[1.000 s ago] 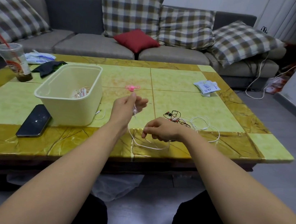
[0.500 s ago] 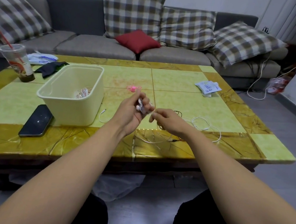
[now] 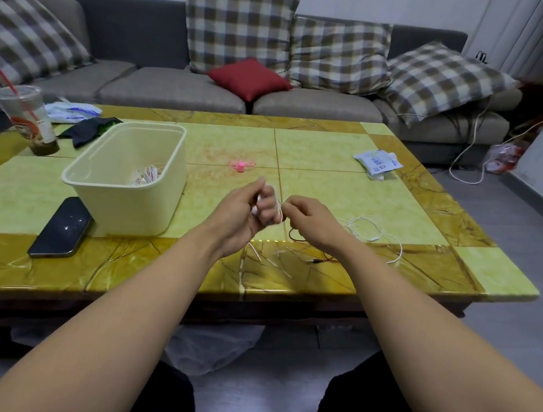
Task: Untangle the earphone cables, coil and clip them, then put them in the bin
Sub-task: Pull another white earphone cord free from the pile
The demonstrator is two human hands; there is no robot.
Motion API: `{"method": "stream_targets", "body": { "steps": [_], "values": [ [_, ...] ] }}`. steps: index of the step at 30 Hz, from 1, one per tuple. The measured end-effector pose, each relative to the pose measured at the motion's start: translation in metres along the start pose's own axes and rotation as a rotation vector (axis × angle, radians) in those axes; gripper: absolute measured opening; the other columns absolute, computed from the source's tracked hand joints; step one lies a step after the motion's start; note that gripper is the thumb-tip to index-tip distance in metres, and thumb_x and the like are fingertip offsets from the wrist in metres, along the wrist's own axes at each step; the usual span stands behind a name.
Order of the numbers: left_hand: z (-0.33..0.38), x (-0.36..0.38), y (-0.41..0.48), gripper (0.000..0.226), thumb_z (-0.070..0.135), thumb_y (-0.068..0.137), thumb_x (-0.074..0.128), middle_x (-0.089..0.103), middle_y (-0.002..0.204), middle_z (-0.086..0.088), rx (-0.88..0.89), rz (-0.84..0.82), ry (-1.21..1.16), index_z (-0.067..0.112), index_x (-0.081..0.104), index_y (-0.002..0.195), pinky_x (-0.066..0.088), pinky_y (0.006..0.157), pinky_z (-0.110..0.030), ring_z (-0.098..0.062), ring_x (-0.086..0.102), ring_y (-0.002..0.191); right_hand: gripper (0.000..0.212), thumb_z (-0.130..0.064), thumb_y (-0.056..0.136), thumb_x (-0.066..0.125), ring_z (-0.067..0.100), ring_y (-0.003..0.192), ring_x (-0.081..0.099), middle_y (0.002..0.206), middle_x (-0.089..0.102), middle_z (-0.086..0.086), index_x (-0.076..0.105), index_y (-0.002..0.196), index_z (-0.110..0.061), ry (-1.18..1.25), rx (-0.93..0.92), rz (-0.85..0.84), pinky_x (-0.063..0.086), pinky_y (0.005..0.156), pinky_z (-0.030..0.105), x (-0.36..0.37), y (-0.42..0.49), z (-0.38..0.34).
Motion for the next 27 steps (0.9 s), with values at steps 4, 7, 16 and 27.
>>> {"method": "stream_targets", "body": {
  "steps": [4, 7, 16, 27],
  "values": [
    [0.014, -0.02, 0.005, 0.037, 0.023, 0.107, 0.031, 0.072, 0.085, -0.001, 0.313, 0.261, 0.142, 0.005, 0.059, 0.091, 0.054, 0.09, -0.028, -0.015, 0.069, 0.086, 0.028, -0.025, 0.102, 0.048, 0.008, 0.052, 0.038, 0.061, 0.045, -0.005, 0.07, 0.088, -0.015, -0.048, 0.071, -0.357, 0.033, 0.047, 0.019, 0.019, -0.014, -0.006],
    [0.016, -0.029, 0.001, 0.038, 0.021, 0.104, 0.036, 0.073, 0.099, 0.0, 0.379, 0.37, 0.951, 0.011, 0.069, 0.09, 0.048, 0.091, -0.029, -0.013, 0.065, 0.101, 0.026, -0.023, 0.097, 0.053, 0.01, 0.055, 0.04, 0.06, 0.049, -0.006, 0.073, 0.081, -0.017, -0.083, 0.04, -0.401, 0.036, 0.052, 0.023, 0.02, -0.018, -0.014],
    [-0.003, -0.001, -0.006, 0.039, 0.026, 0.106, 0.034, 0.03, 0.053, 0.005, -0.051, 0.006, 0.335, 0.015, 0.045, 0.07, 0.044, 0.063, -0.029, -0.013, 0.031, 0.048, 0.026, -0.026, 0.095, 0.054, 0.014, 0.057, 0.04, 0.058, 0.045, -0.003, 0.065, 0.071, -0.023, 0.036, -0.054, 0.099, 0.034, 0.059, 0.031, -0.008, -0.001, -0.008],
    [0.0, -0.026, -0.003, 0.041, 0.023, 0.103, 0.036, 0.069, 0.079, 0.002, 0.199, 0.208, 1.156, 0.012, 0.067, 0.079, 0.048, 0.081, -0.035, -0.015, 0.063, 0.08, 0.024, -0.022, 0.093, 0.056, 0.007, 0.055, 0.04, 0.056, 0.048, -0.011, 0.073, 0.076, -0.019, -0.037, -0.003, -0.203, 0.035, 0.058, 0.026, 0.012, -0.012, -0.015]
  ]
}}
Point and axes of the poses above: each hand's wrist, its own y-axis towards the middle knuckle, its own x-axis out of the palm, z = x × y, the point moved 5 cm from there along y, towards the middle knuckle
